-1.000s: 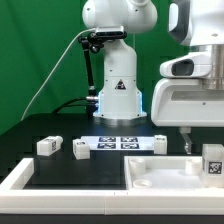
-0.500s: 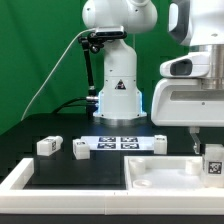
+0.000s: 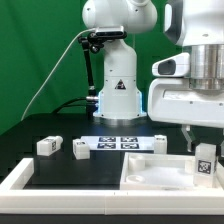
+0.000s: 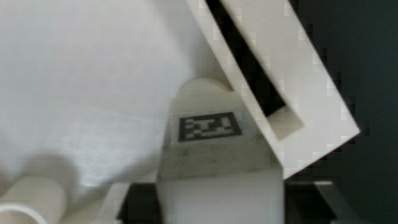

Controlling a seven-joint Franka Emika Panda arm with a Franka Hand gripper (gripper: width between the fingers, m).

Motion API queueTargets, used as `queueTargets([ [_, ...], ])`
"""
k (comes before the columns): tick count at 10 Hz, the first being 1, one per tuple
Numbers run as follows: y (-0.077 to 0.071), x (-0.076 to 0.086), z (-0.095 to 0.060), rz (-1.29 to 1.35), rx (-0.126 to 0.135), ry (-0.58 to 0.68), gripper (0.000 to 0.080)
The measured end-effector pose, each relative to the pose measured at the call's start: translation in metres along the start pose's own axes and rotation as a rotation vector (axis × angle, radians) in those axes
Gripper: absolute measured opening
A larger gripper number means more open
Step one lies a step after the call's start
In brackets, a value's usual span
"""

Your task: Assemble one leg

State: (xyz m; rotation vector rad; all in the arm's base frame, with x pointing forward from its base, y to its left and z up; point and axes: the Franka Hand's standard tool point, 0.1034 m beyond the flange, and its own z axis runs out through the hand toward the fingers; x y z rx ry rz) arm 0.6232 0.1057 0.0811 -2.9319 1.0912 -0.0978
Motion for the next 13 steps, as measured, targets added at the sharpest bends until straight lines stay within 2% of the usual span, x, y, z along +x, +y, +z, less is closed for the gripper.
queueTargets([
  [2, 0.0082, 0.0052, -0.0006, 0.113, -0.017, 0.007, 0.0308],
  [3, 0.0135, 0.0087, -0.0014, 0.148, -0.034, 0.013, 0.0317],
  [4, 0.0134, 0.0087, -0.0007, 0.143, -0.034, 0.014, 0.0462],
  [5, 0.0130, 0.0082, -0.0007, 0.142, -0.033, 0.014, 0.0462],
  [6, 0.0131, 0.0083, -0.0007, 0.143, -0.033, 0.014, 0.0583],
  [7, 0.0131, 0.0083, -0.0006, 0.142, -0.033, 0.014, 0.0634],
  [13, 0.0131, 0.0083, -0.0006, 0.142, -0.033, 0.014, 0.0649],
])
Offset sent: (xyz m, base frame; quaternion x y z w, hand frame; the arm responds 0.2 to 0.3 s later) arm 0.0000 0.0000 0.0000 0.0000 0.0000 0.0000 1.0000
